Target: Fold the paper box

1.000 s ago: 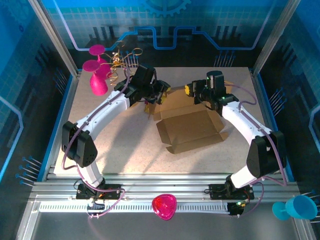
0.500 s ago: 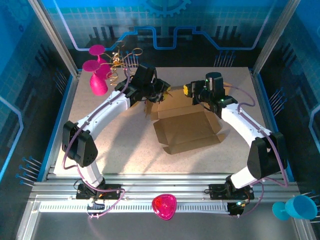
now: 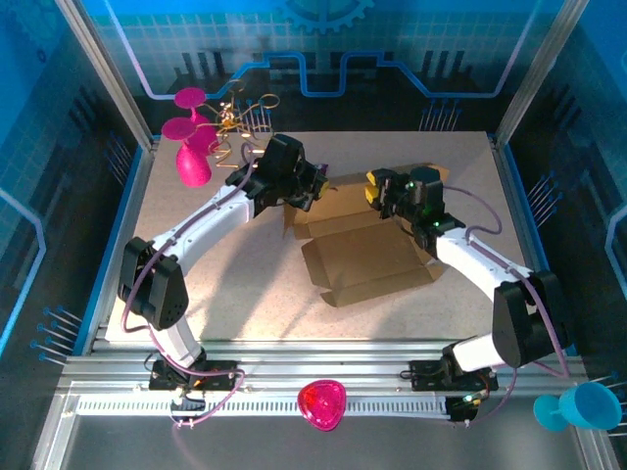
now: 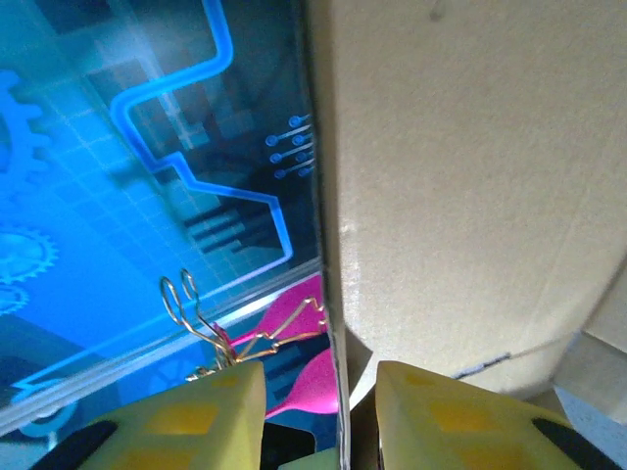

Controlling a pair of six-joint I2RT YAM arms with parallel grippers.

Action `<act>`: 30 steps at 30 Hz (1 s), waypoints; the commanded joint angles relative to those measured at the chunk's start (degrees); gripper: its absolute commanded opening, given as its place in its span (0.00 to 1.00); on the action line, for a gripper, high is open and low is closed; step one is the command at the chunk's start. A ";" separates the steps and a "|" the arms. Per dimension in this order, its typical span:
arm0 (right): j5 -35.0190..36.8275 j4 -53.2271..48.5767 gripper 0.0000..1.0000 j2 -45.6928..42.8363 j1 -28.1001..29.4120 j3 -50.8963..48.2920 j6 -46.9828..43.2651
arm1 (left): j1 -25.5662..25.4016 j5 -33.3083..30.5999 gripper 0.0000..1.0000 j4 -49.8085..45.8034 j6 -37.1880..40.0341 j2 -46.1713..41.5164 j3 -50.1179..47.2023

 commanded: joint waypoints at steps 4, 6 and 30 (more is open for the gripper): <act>2.13 12.47 0.33 1.55 0.96 -1.19 1.81 | 0.40 -0.39 0.00 1.59 -1.12 -2.75 -1.64; 2.12 12.05 0.32 2.27 1.16 -1.07 1.72 | 0.47 -0.23 0.00 1.59 -1.11 -2.65 -1.59; 0.32 12.59 0.20 10.68 0.41 5.06 0.14 | 0.58 0.76 0.00 1.58 -0.36 -2.74 -1.45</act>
